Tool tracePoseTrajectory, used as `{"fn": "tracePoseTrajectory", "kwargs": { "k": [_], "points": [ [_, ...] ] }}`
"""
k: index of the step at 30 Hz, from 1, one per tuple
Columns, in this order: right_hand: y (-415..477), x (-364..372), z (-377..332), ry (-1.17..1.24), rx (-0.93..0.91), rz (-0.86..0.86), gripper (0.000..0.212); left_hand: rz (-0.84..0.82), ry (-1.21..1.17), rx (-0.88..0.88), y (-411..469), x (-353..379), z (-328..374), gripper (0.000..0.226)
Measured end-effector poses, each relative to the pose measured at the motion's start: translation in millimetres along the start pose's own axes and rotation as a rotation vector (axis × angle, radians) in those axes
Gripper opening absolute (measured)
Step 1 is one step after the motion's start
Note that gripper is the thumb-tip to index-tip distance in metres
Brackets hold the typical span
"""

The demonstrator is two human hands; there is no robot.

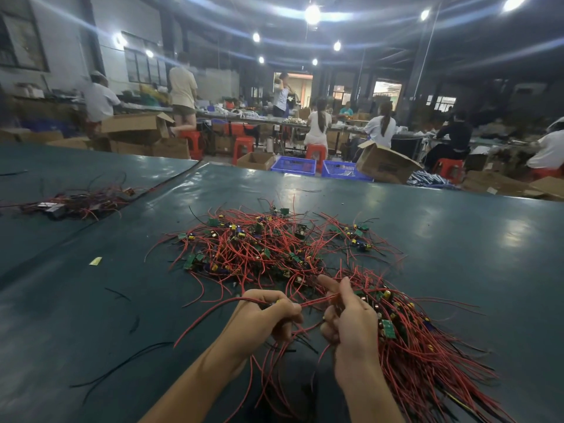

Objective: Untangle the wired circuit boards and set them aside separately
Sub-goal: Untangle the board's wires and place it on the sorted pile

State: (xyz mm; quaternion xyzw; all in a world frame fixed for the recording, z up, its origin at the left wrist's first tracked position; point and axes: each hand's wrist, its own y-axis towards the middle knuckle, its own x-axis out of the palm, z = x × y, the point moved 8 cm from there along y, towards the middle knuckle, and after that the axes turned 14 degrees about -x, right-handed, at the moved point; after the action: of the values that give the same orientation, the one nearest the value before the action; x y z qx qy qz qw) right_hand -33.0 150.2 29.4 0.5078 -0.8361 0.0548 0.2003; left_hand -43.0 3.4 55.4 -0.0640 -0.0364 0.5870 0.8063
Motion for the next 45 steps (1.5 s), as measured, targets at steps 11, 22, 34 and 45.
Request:
{"fn": "tracePoseTrajectory", "kwargs": {
  "k": [11, 22, 34, 45],
  "points": [
    [3, -3, -5, -0.045, -0.136, -0.004, 0.046, 0.030, -0.335, -0.103, 1, -3, -6, 0.024],
    [-19, 39, -16, -0.229, -0.392, -0.307, 0.027, 0.179, -0.247, -0.068, 5, -13, -10, 0.041],
    [7, -30, -9, -0.044, -0.137, 0.292, 0.030, 0.075, -0.098, -0.042, 9, -2, -12, 0.046],
    [5, -41, -1, 0.195, 0.071, 0.408, 0.014, 0.070, -0.097, -0.040, 13, -4, -15, 0.048]
  ]
}}
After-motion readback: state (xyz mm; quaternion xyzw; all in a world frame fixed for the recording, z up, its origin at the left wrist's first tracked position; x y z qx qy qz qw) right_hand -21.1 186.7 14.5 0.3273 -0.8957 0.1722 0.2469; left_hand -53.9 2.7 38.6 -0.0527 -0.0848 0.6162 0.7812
